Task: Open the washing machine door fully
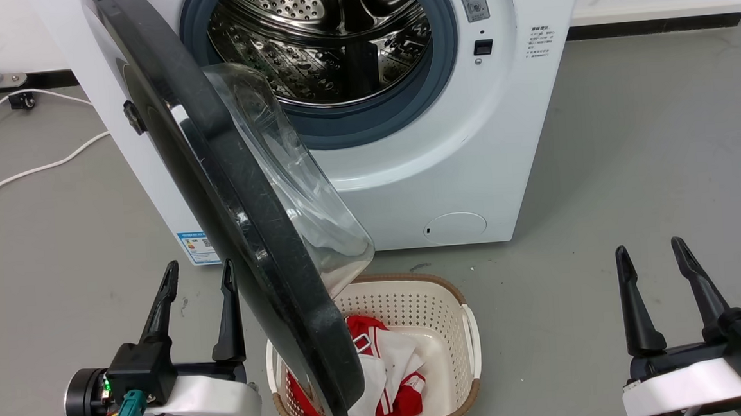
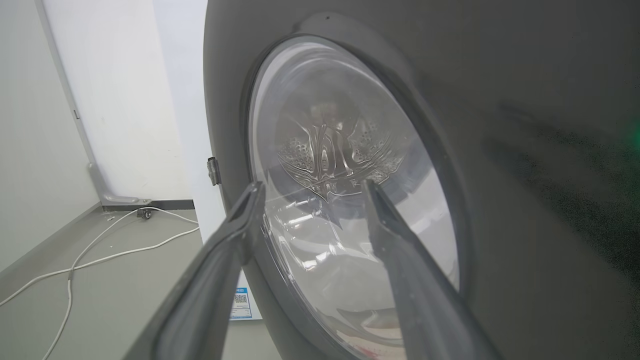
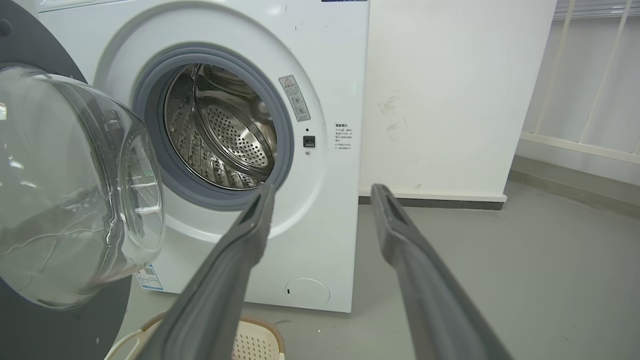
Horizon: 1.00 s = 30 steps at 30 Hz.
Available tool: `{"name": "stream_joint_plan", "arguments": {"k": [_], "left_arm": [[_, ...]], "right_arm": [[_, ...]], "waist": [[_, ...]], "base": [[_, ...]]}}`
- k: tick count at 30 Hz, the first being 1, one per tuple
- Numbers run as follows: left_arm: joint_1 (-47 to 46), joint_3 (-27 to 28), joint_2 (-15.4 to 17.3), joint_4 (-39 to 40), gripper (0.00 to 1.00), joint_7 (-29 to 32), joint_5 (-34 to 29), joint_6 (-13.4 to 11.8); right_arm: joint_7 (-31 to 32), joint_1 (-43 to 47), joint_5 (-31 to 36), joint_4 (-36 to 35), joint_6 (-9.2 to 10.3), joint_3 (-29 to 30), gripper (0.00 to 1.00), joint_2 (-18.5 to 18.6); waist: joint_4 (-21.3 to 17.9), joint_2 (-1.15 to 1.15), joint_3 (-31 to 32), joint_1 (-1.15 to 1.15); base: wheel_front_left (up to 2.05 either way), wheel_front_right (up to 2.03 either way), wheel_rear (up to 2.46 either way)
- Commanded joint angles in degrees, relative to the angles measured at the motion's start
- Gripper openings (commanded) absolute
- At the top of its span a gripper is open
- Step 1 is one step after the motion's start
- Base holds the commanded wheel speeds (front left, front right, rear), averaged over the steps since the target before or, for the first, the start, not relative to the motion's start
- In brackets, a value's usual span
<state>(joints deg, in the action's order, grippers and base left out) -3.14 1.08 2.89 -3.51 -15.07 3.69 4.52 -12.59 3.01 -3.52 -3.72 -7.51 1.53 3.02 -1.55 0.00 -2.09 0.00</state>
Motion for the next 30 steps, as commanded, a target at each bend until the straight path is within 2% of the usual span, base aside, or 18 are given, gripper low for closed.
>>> {"name": "stream_joint_plan", "arguments": {"k": [1,16,17,18,19,30], "left_arm": [[0.7,-0.06,-0.02,0.0,1.0,-0.14,-0.19,0.02],[0.25,0.13,-0.01,-0.08,1.0,-0.14,0.6,0.06],[0.23,0.16,-0.02,-0.09,0.76,-0.14,0.74,0.09],[0.2,0.14,-0.02,-0.06,0.32,-0.14,0.91,0.13],[0.19,0.1,-0.02,-0.08,0.0,-0.14,0.99,0.23],[-0.87,0.27,-0.01,2.16,0.0,-0.14,0.64,0.31]], "right_arm": [[-0.39,0.42,0.27,0.28,0.04,0.16,1.0,-0.24],[-0.85,-0.43,0.15,1.04,0.04,0.05,1.0,-0.25],[-0.86,-0.45,0.36,1.05,0.04,0.04,1.0,-0.25],[-0.9,-0.49,0.46,1.03,0.04,0.05,1.0,-0.25],[-0.93,-0.5,0.45,1.08,0.04,0.06,1.0,-0.25],[-0.89,-0.79,-0.32,1.36,0.04,0.11,1.0,-0.26]], "waist": [[0.05,0.0,0.09,0.0],[0.35,0.0,-0.13,0.0],[0.37,0.0,-0.15,0.0],[0.37,0.0,-0.18,0.0],[0.36,0.0,-0.18,0.0],[0.41,0.0,-0.38,0.0]], "base": [[0.0,0.0,0.0],[0.0,0.0,0.0],[0.0,0.0,0.0],[0.0,0.0,0.0],[0.0,0.0,0.0],[0.0,0.0,0.0]]}}
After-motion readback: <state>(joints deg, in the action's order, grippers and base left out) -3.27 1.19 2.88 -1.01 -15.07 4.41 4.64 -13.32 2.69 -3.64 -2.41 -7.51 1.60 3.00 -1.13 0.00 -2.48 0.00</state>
